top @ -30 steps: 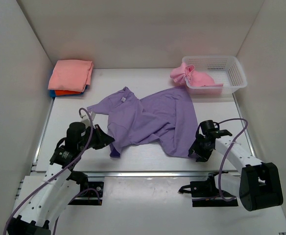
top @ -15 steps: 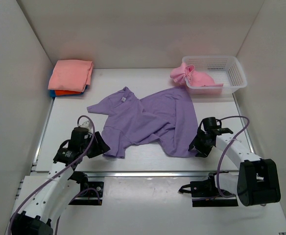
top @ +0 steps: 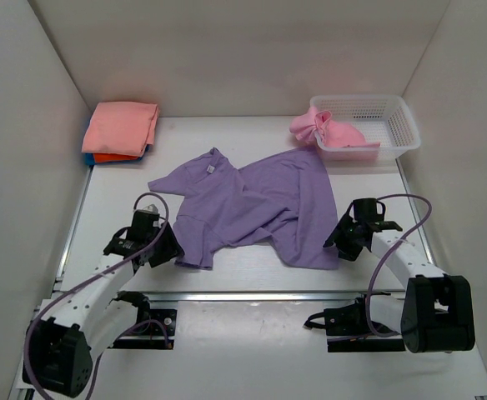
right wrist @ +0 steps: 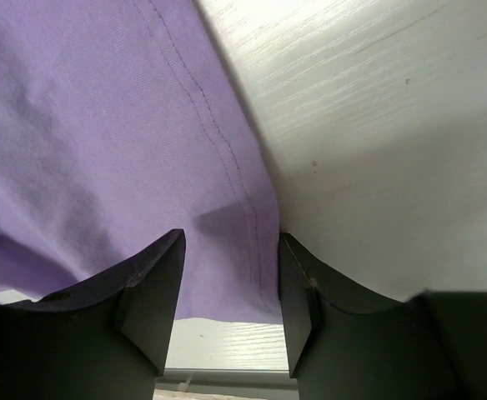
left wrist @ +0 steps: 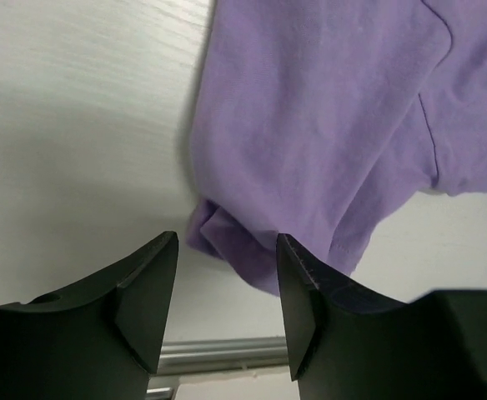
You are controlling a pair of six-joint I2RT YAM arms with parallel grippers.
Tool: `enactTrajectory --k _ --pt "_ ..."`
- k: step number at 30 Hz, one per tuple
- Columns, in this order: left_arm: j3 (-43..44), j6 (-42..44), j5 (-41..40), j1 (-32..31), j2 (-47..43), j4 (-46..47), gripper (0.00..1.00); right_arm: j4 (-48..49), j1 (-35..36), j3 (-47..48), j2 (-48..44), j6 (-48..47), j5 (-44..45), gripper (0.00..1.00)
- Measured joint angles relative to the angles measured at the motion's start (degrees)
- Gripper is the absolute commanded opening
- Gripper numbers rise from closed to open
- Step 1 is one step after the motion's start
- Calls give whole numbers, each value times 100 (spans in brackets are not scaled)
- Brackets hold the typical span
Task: Fold and stack the t-shirts
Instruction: Flatten out the tshirt
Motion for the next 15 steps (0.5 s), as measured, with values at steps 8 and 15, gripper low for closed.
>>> enactTrajectory --k 8,15 --pt "-168 -144 -79 -138 870 824 39 15 153 11 85 -122 72 40" --pt "-348 -79 -9 -90 984 1276 0 -9 289 79 249 -175 129 8"
